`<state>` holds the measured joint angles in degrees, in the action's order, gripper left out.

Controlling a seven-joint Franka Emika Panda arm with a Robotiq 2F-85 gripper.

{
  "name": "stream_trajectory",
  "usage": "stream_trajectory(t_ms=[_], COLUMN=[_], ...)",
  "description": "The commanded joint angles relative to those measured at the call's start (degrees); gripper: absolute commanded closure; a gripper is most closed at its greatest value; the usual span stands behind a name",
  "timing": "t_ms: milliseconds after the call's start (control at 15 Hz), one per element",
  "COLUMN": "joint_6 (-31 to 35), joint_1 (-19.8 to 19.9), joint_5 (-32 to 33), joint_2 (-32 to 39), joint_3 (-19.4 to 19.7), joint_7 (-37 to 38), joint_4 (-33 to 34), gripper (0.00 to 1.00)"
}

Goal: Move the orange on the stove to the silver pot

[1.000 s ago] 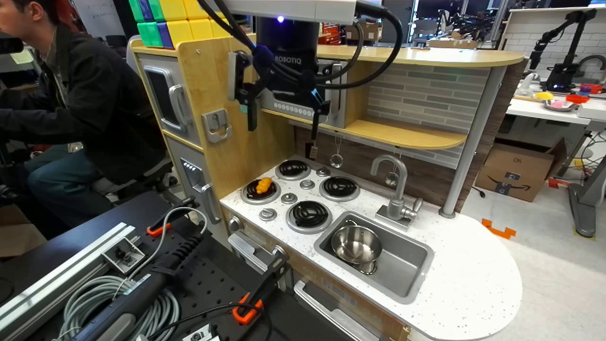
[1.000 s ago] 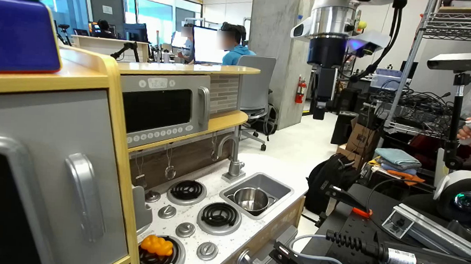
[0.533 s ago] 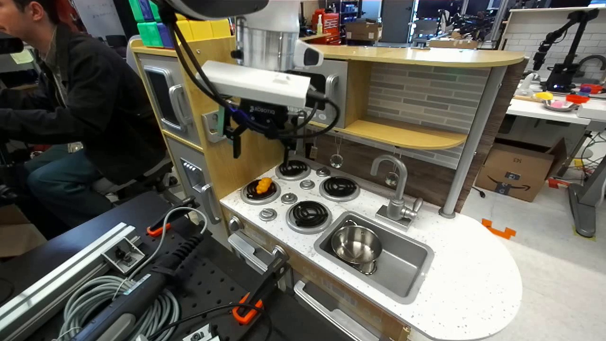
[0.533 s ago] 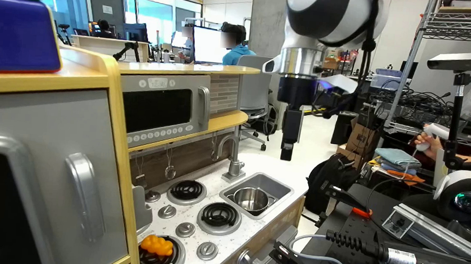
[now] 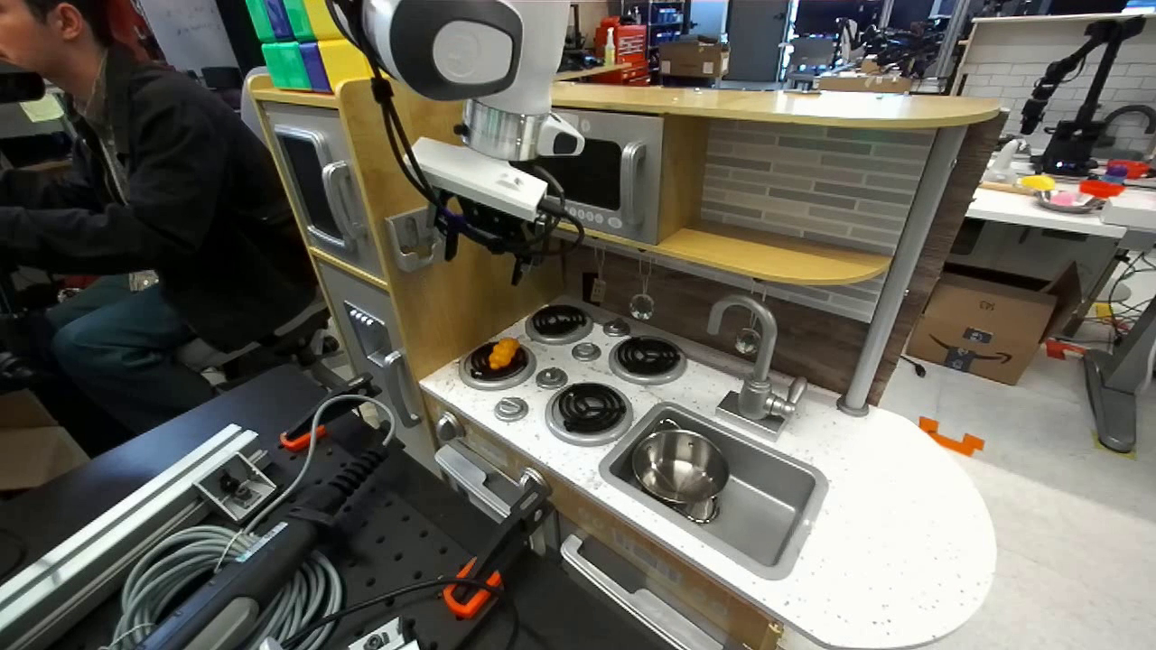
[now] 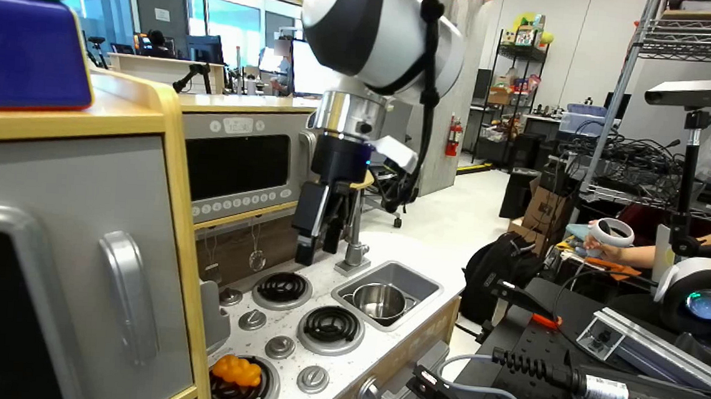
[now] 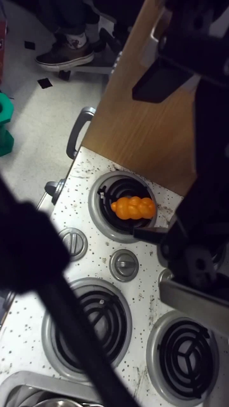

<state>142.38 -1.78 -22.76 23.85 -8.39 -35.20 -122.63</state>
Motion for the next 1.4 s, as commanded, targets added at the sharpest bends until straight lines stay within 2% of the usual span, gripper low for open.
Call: stream_trajectory(t_ms=[0, 67, 400, 800, 1333], joint_6=[0.5, 0.8, 0.8, 5.7, 15.6], joint_1=[-1.6, 1.2, 1.9, -1.4, -1.3], joint_5=[7.3, 5.5, 6.3, 14.1, 19.2], joint_2=[9.4, 5.1, 6.7, 12.4, 16.4], joint_3=[0.1, -2.3, -3.0, -1.1, -2.4], joint_7=[8.9, 5.9, 6.8, 11.7, 14.6], joint_4=[9.8, 4.6, 5.7, 6.8, 7.3], gripper=[0.00, 0.00, 0.00, 0.00, 0.00])
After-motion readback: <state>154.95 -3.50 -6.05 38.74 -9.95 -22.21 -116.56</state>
